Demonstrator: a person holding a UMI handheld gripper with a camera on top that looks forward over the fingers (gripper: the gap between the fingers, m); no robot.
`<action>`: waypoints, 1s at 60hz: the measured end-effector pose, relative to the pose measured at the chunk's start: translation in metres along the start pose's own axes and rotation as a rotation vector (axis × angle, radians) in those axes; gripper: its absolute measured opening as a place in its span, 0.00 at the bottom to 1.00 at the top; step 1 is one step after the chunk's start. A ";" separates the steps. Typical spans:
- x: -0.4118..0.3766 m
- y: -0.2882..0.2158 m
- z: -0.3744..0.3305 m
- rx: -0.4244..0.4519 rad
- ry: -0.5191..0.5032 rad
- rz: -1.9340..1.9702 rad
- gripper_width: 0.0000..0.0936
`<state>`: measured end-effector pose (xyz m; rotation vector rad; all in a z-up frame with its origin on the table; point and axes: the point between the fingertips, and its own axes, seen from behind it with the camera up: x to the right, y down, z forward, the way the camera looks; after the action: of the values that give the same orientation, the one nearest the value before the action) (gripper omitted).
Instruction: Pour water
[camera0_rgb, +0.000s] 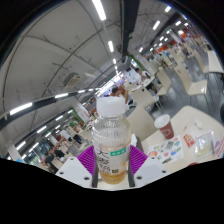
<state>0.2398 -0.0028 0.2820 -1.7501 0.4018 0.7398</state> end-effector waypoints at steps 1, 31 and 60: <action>0.003 -0.007 -0.002 0.013 0.013 -0.050 0.43; 0.235 0.041 -0.041 -0.106 0.371 -0.630 0.43; 0.262 0.082 -0.055 -0.199 0.410 -0.579 0.91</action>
<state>0.3994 -0.0533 0.0580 -2.0723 0.0752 0.0021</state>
